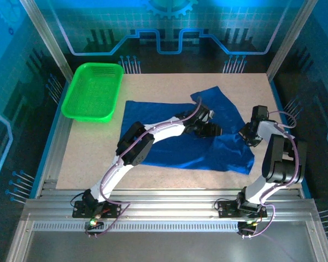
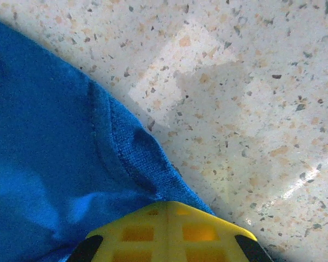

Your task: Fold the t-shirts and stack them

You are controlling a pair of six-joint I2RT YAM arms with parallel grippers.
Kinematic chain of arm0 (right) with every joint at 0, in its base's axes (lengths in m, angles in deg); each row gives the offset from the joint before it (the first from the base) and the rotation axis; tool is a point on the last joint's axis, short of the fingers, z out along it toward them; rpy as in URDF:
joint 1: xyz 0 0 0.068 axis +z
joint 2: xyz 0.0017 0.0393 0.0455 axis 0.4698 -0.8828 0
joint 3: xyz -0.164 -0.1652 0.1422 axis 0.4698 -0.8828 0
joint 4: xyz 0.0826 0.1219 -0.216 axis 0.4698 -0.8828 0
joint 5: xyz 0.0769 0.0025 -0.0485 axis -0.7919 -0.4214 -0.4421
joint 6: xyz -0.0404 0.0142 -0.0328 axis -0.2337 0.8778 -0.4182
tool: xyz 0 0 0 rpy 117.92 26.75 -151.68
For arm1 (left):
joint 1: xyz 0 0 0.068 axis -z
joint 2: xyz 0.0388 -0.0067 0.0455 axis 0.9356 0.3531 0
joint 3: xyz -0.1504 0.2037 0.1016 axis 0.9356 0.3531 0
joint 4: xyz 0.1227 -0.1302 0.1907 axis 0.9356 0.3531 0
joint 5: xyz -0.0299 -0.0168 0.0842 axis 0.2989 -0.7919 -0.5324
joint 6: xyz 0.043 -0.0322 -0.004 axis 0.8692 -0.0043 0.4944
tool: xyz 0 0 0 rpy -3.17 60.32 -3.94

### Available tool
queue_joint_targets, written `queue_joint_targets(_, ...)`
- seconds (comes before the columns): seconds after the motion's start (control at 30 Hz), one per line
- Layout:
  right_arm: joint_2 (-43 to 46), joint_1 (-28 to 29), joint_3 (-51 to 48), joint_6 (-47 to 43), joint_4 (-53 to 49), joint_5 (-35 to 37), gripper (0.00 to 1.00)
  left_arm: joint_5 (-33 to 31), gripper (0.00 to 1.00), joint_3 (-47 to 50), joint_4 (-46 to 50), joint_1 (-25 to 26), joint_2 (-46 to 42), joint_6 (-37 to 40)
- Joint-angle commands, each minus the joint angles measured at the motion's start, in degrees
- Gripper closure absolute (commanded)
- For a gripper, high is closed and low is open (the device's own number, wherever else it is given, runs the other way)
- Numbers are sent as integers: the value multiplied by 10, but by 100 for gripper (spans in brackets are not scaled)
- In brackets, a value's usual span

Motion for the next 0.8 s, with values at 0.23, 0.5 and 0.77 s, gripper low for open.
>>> queue_joint_targets(0.23,130,34,-10,-59,-84,-99,74,-89,37,196,35,-63,-233,15)
queue_joint_targets(0.5,145,50,-135,7,-126,-103,80,-117,38,457,9,-110,-355,-37)
queue_joint_targets(0.77,111,37,-149,39,-223,67,78,-186,38,588,47,-171,-402,-72)
